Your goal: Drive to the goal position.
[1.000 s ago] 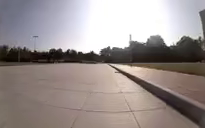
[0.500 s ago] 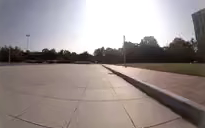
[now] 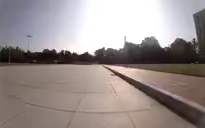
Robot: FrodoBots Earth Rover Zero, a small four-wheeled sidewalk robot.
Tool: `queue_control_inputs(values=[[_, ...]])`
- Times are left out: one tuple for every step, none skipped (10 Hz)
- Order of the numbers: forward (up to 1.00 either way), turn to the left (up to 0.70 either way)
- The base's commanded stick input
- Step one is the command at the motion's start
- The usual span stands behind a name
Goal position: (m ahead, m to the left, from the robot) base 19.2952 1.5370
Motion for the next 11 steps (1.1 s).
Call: queue_control_inputs(values=[[0.7, -0.26], [0.7, -0.01], [0.7, 0.01], [0.7, 0.01], [0.7, 0.01], [0.7, 0.01], [0.7, 0.01], [0.7, 0.01], [0.7, 0.01], [0.7, 0.01], [0.7, 0.01]])
